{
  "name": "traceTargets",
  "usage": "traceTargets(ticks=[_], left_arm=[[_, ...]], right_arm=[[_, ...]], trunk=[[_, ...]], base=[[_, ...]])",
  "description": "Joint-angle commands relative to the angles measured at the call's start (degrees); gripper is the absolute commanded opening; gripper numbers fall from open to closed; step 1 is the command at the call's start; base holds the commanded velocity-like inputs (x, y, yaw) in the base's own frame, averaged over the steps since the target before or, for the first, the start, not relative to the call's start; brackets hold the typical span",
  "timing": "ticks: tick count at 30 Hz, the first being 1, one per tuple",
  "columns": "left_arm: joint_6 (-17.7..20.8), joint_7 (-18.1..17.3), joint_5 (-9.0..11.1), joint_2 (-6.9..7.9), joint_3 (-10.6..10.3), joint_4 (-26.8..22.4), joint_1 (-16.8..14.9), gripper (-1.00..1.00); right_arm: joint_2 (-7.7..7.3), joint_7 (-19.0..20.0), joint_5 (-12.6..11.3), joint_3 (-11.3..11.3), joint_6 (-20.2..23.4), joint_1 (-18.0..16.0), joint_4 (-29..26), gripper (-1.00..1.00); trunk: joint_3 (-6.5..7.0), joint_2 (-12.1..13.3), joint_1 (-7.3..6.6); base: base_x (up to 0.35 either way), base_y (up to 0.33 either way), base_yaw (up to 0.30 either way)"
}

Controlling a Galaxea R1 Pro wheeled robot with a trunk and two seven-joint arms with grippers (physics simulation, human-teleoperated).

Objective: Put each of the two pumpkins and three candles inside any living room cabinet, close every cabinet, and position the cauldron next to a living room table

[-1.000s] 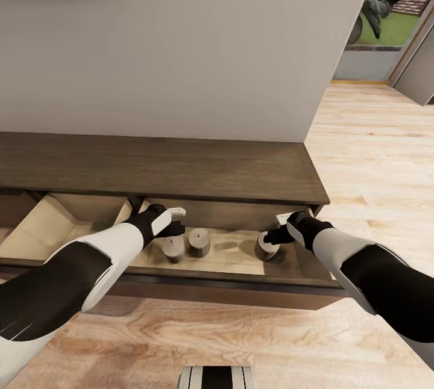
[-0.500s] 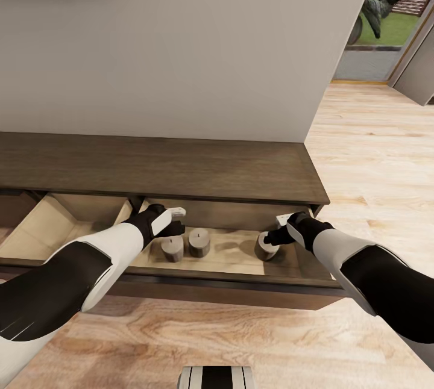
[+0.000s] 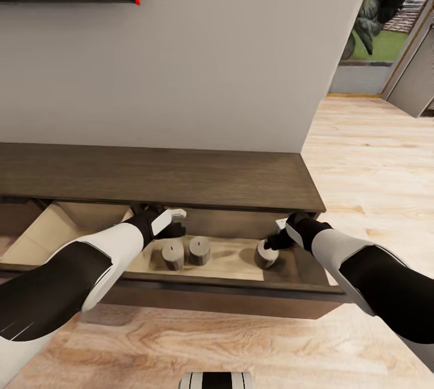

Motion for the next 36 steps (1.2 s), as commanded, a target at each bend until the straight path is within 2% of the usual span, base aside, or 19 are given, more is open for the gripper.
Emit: traceTargets(ticks=[1,6,9,14,19,28,36], left_arm=[[2.0,0.4,0.7,-0.01,-0.3,-0.1,0.0,1.0],[8.8,0.2,0.9,-0.31,-0.2,-0.1,-0.1,1.0],[12.0,-0.2,0.9,-1.14,-0.2,0.0,0.0,1.0],[16.9,-0.4,0.9,-2.26,-0.2,0.1,0.0,1.0],[18.4,-0.4,0.9,-2.71,-0.2,0.1,0.0,1.0],[18.8,-0.5,0.9,-2.83,-0.2,0.1,0.0,1.0],[19.0,-0.5,0.9,-2.83,-0.1,0.1,0.0,1.0]], right_arm=[[0.16,0.4,0.1,0.5,2.0,-0.1,0.1,1.0],[0.35,0.7,1.3,0.5,10.2,-0.1,-0.1,1.0],[0.35,0.8,1.6,0.5,14.2,-0.1,-0.3,1.0],[0.35,0.9,1.7,0.5,17.2,-0.1,-0.5,1.0],[0.35,1.0,1.7,0.5,17.8,-0.1,-0.5,1.0],[0.35,0.9,1.7,0.4,17.9,-0.1,-0.5,1.0],[0.48,0.9,1.6,0.5,18.7,-0.1,-0.5,1.0]], trunk=[[0.18,0.0,-0.03],[0.4,0.0,-0.06],[0.4,0.0,-0.06],[0.4,0.0,-0.06],[0.4,0.0,-0.06],[0.4,0.0,-0.06],[2.17,0.1,-0.26]], base=[[0.0,0.0,0.0],[0.0,0.0,0.0],[0.0,0.0,0.0],[0.0,0.0,0.0],[0.0,0.0,0.0],[0.0,0.0,0.0],[0.0,0.0,0.0]])
